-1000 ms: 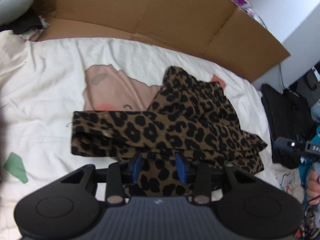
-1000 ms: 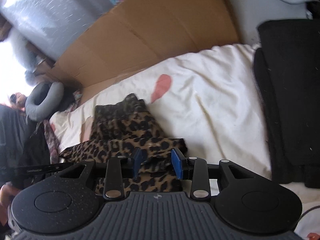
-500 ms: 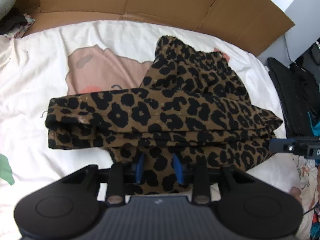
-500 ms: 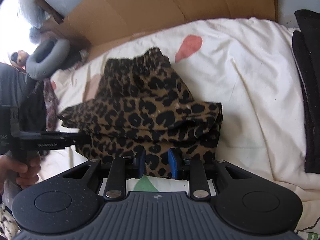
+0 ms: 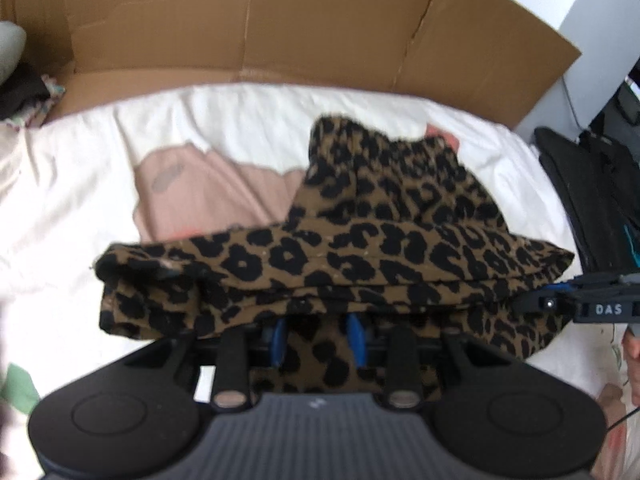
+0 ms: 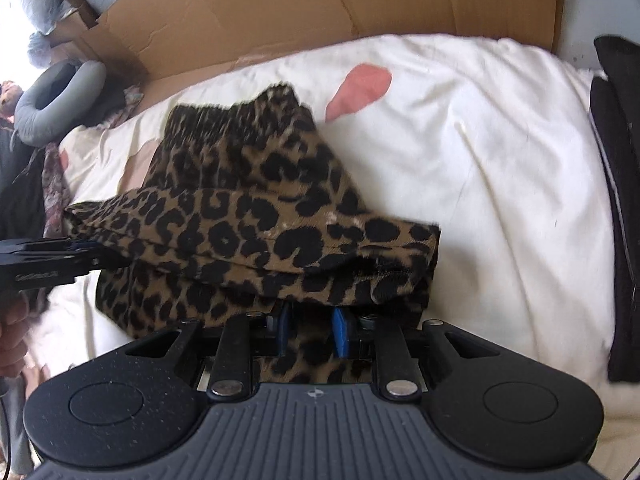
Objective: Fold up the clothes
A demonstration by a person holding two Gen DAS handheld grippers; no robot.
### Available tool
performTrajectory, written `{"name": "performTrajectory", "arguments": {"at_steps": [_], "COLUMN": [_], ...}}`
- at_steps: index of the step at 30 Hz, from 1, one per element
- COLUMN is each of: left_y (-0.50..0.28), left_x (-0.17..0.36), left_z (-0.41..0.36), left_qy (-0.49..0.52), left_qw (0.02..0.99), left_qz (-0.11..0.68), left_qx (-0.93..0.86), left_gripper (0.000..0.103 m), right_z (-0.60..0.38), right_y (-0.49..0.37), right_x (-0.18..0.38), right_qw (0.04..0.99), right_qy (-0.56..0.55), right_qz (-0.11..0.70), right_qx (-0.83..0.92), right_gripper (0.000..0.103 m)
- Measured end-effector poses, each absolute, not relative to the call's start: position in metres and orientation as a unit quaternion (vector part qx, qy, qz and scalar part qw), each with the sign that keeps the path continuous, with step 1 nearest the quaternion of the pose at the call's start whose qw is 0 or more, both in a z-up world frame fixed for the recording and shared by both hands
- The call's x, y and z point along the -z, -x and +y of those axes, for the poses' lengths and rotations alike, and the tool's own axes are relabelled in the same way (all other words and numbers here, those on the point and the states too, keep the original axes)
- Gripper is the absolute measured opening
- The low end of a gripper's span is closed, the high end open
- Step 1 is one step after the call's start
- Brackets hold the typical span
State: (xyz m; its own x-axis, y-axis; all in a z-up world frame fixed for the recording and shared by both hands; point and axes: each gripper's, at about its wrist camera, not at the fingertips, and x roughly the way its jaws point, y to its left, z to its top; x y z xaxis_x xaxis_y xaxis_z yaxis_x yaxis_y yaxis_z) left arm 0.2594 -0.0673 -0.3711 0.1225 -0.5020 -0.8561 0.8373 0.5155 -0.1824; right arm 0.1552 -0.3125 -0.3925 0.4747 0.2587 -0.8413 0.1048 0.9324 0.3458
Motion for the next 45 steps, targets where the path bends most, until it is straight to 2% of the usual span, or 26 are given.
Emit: {"name": "performTrajectory", "arguments": {"at_steps": [12,22,27,31,34,45], "left_y": [-0.279,-0.304,-0.320,-0.336,-0.342,-0.337], "left_x": [0.337,0.346,0.354,0.364,0.365,0.329], "left_z": [-0.081,-0.069,-0.072,-0.080,-0.082,-0.081], "left_qy": [-0.154,-0.155,-0.169,-0.200,-0.208,-0.233], "left_qw": [0.771,0.792,0.807,0.800,0.792,0.788], "left_qz": [0.416,0.415,0.402,0.406,0.421,0.430], "left_qx": [0.457,0.420,0.399,0.395,0.389,0.375], "left_gripper": [0.034,0.034,0.042,0.042,0.043,0.048], "right_z": [-0.332,-0.358,-0.364,-0.365,-0.366,-0.370], "right_y": [-0.174,-0.165,-0.170,-0.174,-0.174,-0.175], "right_x": [0.356,0.368,0.375,0.379,0.379,0.378], "right_qw": [0.882,0.879,0.876,0.871,0.868,0.873], "right_qy": [-0.165,-0.180,-0.176,-0.156,-0.147,-0.218], "right_qz": [0.441,0.442,0.449,0.467,0.474,0.437], "right_qx": [-0.024,0.012,0.021,0.008,-0.001,0.017], "right_gripper": [0.029,0.030,0.035,0.042,0.042,0.042]}}
